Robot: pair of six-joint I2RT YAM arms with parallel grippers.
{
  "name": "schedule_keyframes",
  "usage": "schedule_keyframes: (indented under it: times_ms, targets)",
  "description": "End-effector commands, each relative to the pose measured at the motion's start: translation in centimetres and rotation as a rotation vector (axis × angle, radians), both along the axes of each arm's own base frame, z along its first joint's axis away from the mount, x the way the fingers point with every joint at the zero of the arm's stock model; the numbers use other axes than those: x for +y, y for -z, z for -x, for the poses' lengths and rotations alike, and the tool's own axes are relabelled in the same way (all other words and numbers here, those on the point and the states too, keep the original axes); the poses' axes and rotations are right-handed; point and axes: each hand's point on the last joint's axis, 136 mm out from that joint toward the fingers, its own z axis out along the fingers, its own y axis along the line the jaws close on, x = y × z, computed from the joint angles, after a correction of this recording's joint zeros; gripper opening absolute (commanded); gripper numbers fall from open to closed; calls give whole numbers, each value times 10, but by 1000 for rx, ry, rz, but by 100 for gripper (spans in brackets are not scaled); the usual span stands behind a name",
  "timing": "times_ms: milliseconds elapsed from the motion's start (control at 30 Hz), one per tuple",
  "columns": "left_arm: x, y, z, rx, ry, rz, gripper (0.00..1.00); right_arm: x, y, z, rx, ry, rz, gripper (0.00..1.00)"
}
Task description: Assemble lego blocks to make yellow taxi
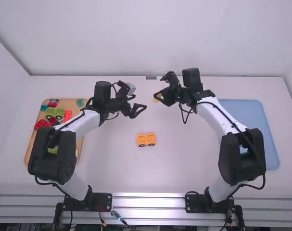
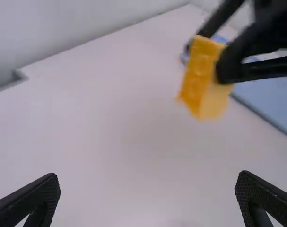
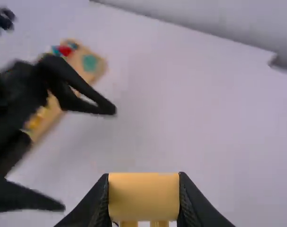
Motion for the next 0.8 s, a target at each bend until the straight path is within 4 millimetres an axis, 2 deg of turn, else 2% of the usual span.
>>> schedule_keyframes:
  times_ms: [0, 33, 167, 267, 367, 500, 567, 633, 767]
  targets:
    - [25, -9, -26, -57, -103, -79, 99, -25, -39, -21, -213, 93, 286, 0]
    - [35, -13, -31, -47, -127, -86, 99, -34, -36, -11, -173, 113, 397, 0]
    - [57, -23, -42, -46, -178, -87, 99, -46, -23, 9, -70, 135, 546, 0]
    - [77, -32, -50, -63, -219, -85, 99, -58, 1, 27, 84, 172, 625, 0]
    - [92, -36, -55, -74, -252, -85, 99, -62, 22, 41, 217, 204, 634, 0]
    - [108, -35, -58, -65, -289, -83, 99, -77, 62, 58, 450, 293, 659, 0]
    - [111, -35, -58, -63, -295, -82, 99, -77, 73, 63, 521, 302, 644, 0]
    - [113, -34, -58, -60, -298, -84, 99, -70, 95, 71, 666, 331, 588, 0]
    - [113, -33, -57, -55, -298, -84, 99, -73, 112, 75, 789, 432, 564, 0]
